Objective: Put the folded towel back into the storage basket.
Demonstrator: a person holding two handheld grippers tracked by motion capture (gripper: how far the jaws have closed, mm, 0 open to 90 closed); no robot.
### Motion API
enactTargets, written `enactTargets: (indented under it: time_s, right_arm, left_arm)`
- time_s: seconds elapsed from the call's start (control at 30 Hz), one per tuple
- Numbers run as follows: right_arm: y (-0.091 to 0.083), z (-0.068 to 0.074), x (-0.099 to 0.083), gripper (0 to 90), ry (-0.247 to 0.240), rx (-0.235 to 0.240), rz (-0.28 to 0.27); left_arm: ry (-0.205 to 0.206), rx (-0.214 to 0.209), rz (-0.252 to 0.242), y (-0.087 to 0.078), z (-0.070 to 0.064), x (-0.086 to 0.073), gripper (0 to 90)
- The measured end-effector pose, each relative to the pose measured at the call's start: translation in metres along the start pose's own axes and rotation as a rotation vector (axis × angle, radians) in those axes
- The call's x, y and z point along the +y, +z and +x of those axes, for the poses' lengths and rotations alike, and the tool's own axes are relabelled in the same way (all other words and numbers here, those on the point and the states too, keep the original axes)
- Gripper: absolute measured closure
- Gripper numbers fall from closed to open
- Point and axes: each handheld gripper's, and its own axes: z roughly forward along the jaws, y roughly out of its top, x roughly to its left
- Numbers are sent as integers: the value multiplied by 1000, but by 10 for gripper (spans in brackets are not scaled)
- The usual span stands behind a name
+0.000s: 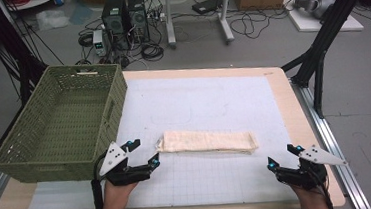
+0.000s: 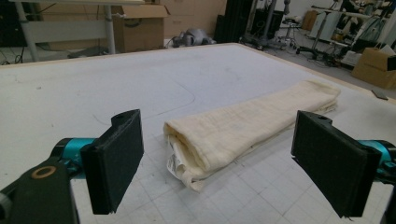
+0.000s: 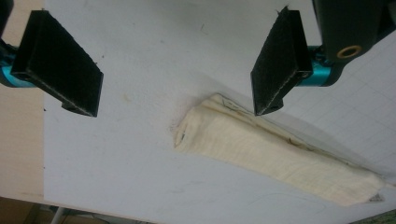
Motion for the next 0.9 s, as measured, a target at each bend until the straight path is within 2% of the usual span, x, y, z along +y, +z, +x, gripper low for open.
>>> enactTargets:
  time_s: [0.33,0.5,0.7,0.9]
  right_arm:
    - [3,1,0,154,-2,6,3]
    - [1,0,-1,155,-13,13,8]
    - [-1,1,-1,155,-3,12,8]
    - [-1,2,-1,155,3,10,10]
  left_arm:
    - [-26,-5,13,2,3,-2,173]
    - [-21,-14,16,5,1,-1,176]
    - [-4,-31,28,6,-4,0,175]
    - [-17,-21,30,5,-2,1,175]
